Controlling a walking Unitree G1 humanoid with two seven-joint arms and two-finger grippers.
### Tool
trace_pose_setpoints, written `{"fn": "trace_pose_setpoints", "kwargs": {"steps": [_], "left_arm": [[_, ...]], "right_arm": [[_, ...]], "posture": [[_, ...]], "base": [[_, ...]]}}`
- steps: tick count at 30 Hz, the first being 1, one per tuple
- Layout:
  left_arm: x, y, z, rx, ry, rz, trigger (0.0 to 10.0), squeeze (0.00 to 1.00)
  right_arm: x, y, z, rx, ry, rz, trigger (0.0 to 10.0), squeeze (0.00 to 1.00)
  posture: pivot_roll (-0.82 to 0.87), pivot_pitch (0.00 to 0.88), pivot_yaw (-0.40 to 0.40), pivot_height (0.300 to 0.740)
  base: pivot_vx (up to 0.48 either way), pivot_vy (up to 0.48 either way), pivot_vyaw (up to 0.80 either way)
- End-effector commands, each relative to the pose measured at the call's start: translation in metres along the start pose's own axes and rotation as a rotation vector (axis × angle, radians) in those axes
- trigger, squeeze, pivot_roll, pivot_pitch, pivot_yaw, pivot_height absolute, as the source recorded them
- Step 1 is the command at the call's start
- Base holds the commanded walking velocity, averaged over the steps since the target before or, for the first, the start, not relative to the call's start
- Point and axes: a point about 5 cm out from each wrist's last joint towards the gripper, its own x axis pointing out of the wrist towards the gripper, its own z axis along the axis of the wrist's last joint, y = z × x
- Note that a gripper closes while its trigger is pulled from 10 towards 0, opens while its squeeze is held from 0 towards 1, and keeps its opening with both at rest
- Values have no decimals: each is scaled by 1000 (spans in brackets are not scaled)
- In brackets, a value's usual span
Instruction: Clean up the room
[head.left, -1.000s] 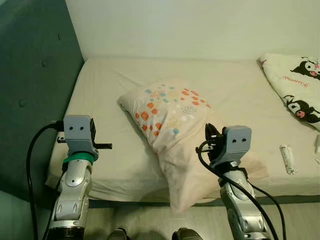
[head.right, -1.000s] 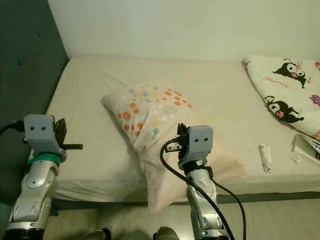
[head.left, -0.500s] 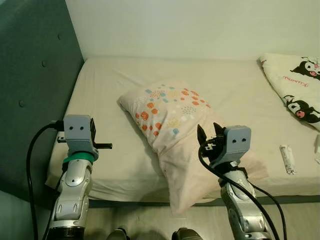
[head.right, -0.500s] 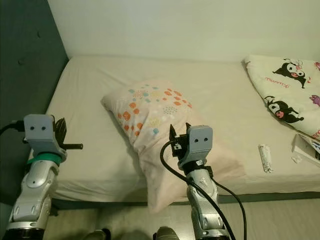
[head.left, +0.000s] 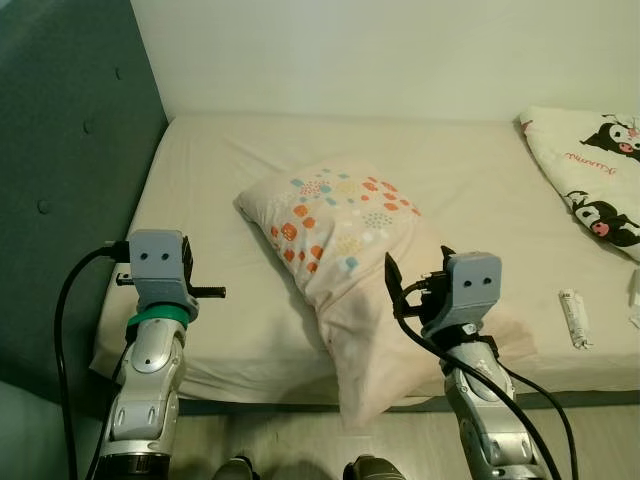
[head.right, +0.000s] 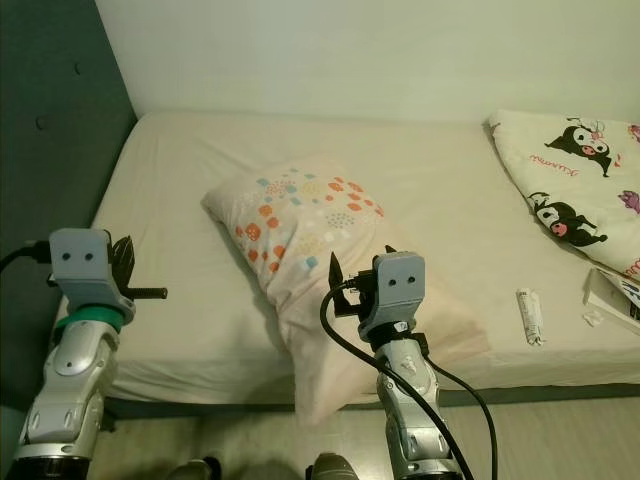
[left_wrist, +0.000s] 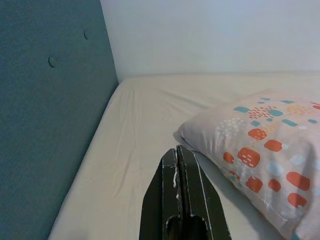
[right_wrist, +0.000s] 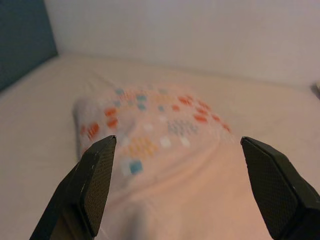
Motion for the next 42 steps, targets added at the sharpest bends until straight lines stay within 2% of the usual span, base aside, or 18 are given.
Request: {"fn": "trace_pose_setpoints", "kwargs": {"steps": [1, 42], "left_arm": [[-4, -1, -4, 6, 22, -1, 10000, 0], [-3, -6, -5, -5, 35, -24, 10000, 0]], "right_arm": [[-3, -4, -10, -33, 56, -19, 10000, 0], [1, 1, -2, -32, 8, -17, 10000, 0]], "posture": [[-35, 9, -33, 740], [-35, 7, -33, 740]], "base": [[0, 0, 0], [0, 0, 0]]}}
